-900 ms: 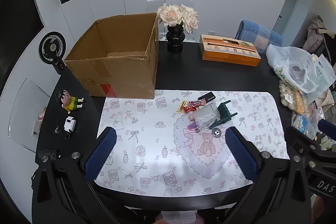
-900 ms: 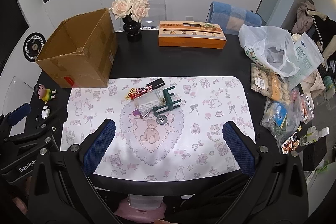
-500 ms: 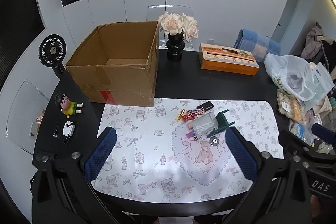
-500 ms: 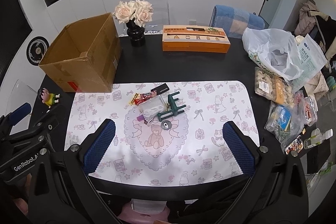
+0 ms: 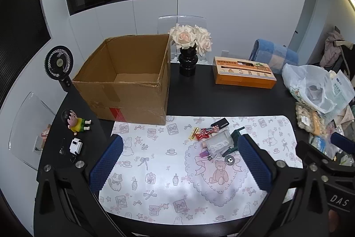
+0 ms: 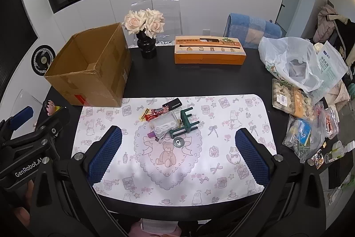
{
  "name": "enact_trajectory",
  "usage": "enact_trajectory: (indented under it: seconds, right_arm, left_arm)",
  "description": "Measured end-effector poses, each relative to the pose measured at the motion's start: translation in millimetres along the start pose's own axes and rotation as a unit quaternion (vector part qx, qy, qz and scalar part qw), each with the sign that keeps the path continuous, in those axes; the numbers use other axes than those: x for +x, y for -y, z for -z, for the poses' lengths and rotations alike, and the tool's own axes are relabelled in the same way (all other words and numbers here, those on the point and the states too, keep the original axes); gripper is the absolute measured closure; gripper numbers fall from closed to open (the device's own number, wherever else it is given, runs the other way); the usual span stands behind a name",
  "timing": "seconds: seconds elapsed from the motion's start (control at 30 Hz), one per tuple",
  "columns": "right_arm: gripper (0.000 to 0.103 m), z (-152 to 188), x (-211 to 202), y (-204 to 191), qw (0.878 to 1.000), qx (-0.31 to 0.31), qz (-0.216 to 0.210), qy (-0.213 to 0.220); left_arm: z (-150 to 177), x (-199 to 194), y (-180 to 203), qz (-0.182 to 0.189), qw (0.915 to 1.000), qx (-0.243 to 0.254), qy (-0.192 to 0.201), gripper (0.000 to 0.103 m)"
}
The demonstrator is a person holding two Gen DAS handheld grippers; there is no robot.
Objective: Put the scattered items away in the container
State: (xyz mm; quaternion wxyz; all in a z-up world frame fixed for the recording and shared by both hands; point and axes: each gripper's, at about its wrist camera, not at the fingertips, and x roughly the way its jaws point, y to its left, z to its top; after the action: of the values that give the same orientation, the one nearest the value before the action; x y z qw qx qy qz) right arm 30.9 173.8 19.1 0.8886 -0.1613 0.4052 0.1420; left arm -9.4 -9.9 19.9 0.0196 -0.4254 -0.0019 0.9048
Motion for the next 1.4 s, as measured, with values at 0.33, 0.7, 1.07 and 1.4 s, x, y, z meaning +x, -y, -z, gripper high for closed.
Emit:
enact_trajectory:
  seconds: [0.33, 0.7, 1.07, 1.4]
  right_arm:
    - [0.000, 0.8, -0.6, -5.4, 1.000, -0.010, 0.021, 0.021]
    - [0.000, 3.9, 2.6, -6.4, 1.000, -0.010, 0.023, 0.018]
    - [0.000, 5.7, 6.4, -2.4, 1.000, -0.003, 0.023, 0.011]
    - [0.000, 5.9, 5.6, -5.9, 1.000, 0.000, 0.028, 0.012]
  left_arm:
    - [-2.7, 0.5, -1.0, -0.006, 0.9999, 0.001, 0.011, 0.000]
    - [1.9, 5.1, -2.9, -0.002, 1.0000, -0.004, 0.004, 0.000]
    - [6.2, 8.3, -1.8, 0.002, 1.0000, -0.005, -0.001, 0.000]
    - [8.7, 9.4, -4.4, 0.005, 0.9999, -0.012, -0.002, 0.000]
